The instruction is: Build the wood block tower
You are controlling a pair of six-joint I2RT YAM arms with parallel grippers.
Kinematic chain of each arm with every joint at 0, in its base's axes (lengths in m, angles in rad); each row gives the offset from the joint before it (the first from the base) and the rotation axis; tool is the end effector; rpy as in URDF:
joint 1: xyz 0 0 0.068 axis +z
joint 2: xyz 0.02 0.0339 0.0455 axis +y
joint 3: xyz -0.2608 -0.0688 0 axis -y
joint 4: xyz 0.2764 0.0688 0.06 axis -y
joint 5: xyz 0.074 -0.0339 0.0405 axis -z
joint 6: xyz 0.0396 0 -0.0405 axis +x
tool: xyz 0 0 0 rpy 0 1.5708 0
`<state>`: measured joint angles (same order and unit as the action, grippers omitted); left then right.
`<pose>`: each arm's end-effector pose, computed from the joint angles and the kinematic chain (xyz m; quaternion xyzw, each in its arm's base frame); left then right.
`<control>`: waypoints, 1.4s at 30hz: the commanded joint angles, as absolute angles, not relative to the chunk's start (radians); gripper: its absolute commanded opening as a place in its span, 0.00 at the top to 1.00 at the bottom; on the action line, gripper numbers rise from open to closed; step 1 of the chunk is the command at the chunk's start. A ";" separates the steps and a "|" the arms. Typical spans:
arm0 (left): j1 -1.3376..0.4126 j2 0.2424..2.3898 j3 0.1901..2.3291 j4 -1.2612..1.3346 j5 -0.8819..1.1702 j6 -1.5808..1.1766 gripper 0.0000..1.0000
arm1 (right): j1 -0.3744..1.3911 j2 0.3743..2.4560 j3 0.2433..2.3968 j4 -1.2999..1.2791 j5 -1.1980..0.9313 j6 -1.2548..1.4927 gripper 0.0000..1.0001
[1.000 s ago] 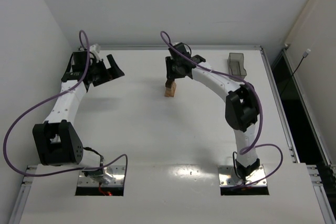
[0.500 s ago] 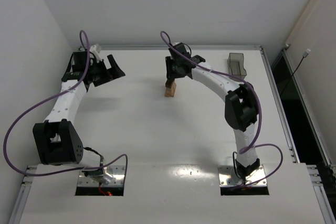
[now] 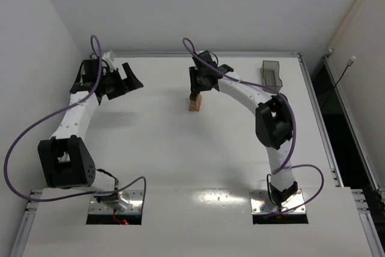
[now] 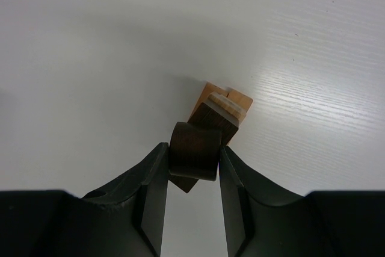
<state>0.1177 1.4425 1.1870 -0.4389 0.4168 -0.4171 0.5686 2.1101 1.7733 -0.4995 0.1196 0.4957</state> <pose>0.3533 0.0256 0.2898 -0.1494 0.8776 -0.2472 0.3825 0.4328 0.2709 0.2185 -0.0125 0.9318 0.1338 0.3371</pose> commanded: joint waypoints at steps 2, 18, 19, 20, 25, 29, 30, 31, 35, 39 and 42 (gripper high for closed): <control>0.126 1.451 1.183 -0.413 0.437 -0.436 0.00 | 0.563 2.115 1.799 -0.468 0.110 0.491 0.69; 0.126 1.451 1.173 -0.403 0.446 -0.436 0.00 | 0.563 2.057 1.790 -0.448 0.120 0.459 0.45; 0.126 1.451 1.173 -0.403 0.446 -0.436 0.00 | 0.563 2.045 1.790 -0.439 0.120 0.447 0.45; 0.126 1.439 1.173 -0.403 0.446 -0.436 0.00 | 0.563 2.031 1.781 -0.428 0.120 0.446 0.45; 0.126 1.430 1.155 -0.403 0.437 -0.430 0.00 | 0.563 1.876 1.729 -0.394 0.120 0.353 0.44; 0.107 1.430 1.155 -0.452 0.425 -0.307 0.00 | 0.563 1.740 1.608 -0.367 0.129 0.179 0.42; 0.097 1.439 1.155 -0.463 0.414 -0.270 0.00 | 0.548 1.711 1.576 -0.367 0.129 0.148 0.42; 0.088 1.439 1.155 -0.478 0.396 -0.215 0.00 | 0.548 1.682 1.512 -0.367 0.129 0.117 0.42; 0.063 1.462 1.123 -0.488 0.252 -0.137 0.00 | 0.474 1.512 1.303 -0.408 0.088 -0.006 0.41; 0.063 1.441 1.046 -0.440 0.200 -0.094 0.00 | 0.416 1.405 1.157 -0.399 0.036 -0.069 0.41; 0.063 1.411 0.990 -0.387 0.177 -0.072 0.00 | 0.355 1.324 1.014 -0.381 0.026 -0.069 0.41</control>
<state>0.0643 1.4601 1.0267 -0.4507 0.2390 -0.1326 0.3992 1.3869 1.1099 -0.3992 0.0719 -0.0090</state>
